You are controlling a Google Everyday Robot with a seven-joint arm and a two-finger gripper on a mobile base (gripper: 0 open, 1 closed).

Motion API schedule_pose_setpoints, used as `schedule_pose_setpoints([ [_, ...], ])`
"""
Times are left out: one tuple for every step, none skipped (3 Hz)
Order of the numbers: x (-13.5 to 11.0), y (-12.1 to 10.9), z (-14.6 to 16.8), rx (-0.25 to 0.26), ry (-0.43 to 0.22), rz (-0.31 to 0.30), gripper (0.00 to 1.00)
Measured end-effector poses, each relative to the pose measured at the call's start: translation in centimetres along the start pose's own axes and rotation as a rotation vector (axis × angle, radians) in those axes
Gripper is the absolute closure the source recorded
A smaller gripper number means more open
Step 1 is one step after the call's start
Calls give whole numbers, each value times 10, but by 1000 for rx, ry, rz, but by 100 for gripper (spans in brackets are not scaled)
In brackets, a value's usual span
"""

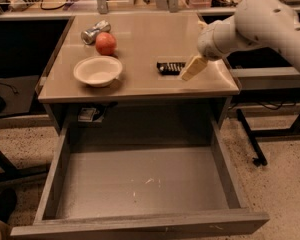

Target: Pick rxbar chocolate from top drawer and place on counter

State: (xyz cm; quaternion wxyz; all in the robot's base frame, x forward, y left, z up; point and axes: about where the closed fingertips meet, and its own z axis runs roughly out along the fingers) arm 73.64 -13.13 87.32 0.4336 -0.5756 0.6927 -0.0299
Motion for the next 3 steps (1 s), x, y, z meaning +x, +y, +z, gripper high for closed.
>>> schedule_pose_setpoints([
  [5,-33,-57,88,82,-30,0],
  [7,-65,-123,200,152,-51,0],
  [6,-66,-127,207,156,-56,0],
])
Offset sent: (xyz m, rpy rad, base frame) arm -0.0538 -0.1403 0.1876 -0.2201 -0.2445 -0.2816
